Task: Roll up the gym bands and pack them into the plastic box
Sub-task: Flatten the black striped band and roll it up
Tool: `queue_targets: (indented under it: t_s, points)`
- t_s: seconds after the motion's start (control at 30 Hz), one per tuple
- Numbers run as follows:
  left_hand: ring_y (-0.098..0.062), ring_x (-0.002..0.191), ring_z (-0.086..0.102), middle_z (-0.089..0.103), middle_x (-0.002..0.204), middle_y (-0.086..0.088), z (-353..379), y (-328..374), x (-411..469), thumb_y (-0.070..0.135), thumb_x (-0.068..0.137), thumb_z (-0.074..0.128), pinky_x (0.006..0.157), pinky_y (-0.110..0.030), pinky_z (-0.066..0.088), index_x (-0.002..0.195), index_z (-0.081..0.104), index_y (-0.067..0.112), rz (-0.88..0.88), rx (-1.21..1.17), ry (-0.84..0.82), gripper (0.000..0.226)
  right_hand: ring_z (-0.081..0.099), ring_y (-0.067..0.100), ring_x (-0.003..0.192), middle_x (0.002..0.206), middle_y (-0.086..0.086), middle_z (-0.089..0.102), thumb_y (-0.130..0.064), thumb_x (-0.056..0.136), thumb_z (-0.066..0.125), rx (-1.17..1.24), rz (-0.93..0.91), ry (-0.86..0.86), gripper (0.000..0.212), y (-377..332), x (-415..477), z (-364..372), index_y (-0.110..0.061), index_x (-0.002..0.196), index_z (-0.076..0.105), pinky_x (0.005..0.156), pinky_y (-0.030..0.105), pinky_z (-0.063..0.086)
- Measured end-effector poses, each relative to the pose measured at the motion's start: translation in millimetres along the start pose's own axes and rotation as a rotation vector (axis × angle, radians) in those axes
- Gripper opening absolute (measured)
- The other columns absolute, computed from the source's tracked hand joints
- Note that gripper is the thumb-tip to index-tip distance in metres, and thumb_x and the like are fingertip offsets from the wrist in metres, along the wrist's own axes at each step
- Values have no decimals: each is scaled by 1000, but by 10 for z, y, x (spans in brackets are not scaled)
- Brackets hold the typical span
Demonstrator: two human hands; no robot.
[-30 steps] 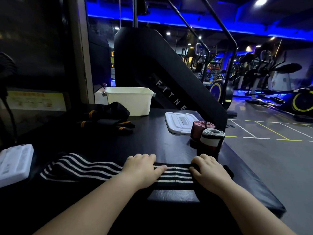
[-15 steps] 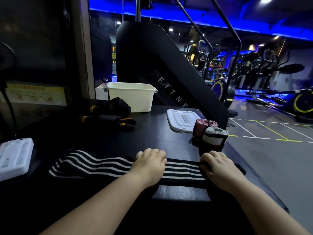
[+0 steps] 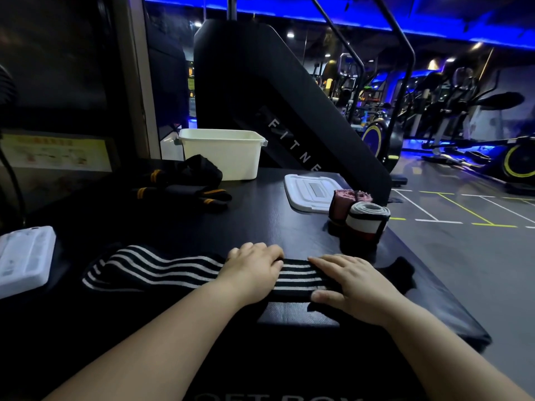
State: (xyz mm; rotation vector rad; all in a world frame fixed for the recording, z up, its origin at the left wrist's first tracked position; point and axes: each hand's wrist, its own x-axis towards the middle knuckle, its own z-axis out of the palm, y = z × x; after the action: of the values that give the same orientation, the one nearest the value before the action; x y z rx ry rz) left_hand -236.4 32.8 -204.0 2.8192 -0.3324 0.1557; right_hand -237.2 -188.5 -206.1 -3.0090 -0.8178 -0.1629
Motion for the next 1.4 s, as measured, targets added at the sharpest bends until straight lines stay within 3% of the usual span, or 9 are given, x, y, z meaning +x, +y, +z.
queue_targets:
  t_s: [0.3, 0.37, 0.47, 0.53, 0.87, 1.1, 1.27, 1.4]
  points:
    - [-17, 120, 40, 50, 122, 8, -4, -227, -162, 42, 103, 27, 106, -35, 25, 123, 48, 28, -14, 54, 36, 32, 14, 4, 145, 158, -19, 19, -88, 54, -29, -22, -24, -86, 119, 22, -34, 13, -38, 153, 14, 113, 23, 7]
    - [-17, 119, 39, 48, 122, 7, 9, -222, -167, 41, 103, 27, 106, -35, 24, 125, 46, 28, -8, 69, 34, 32, 18, 4, 144, 156, -20, 23, -89, 63, -18, 36, -6, -114, 110, 17, 1, -28, -38, 151, 23, 115, 24, 10]
    - [-18, 118, 39, 47, 121, 5, 17, -216, -150, 41, 103, 28, 105, -36, 24, 123, 45, 27, -9, 83, 24, 30, 40, 11, 131, 139, -11, 49, -61, 96, 28, 154, 50, -63, 52, -26, 152, -89, -33, 132, 53, 110, 28, 28]
    - [-18, 117, 39, 47, 121, 5, 27, -220, -147, 41, 103, 28, 104, -36, 25, 122, 45, 26, -9, 86, 23, 30, 51, 17, 117, 120, -4, 59, -53, 98, 35, 155, 83, 13, 39, -119, 305, -91, -28, 114, 62, 100, 34, 39]
    - [-23, 122, 40, 50, 125, 1, -36, -219, -140, 44, 101, 30, 104, -38, 25, 120, 46, 22, -62, 90, -15, 33, 55, 24, 104, 106, 3, 60, -56, 95, 42, 95, 49, 85, 39, -486, 547, 58, -19, 103, 54, 83, 34, 39]
    - [-23, 116, 47, 56, 121, 0, -134, -420, -182, 37, 104, 24, 101, -39, 29, 113, 51, 20, -134, 184, -10, 34, 57, 23, 104, 107, 0, 64, -58, 94, 43, 86, 105, 103, 38, -284, 413, 43, -22, 101, 54, 84, 34, 43]
    - [-20, 114, 46, 55, 117, 5, -103, -495, -240, 39, 103, 26, 102, -39, 29, 112, 51, 23, -140, 143, 12, 31, 55, 18, 104, 106, -2, 62, -57, 94, 44, 118, 117, 80, 36, -78, 301, 30, -24, 102, 54, 85, 31, 39]
    - [-19, 114, 44, 53, 116, 6, -74, -511, -245, 39, 103, 27, 103, -39, 28, 111, 50, 23, -135, 105, 11, 29, 47, 16, 113, 113, -4, 56, -58, 94, 44, 12, 87, 48, 36, -104, 366, -11, -27, 107, 54, 93, 29, 35]
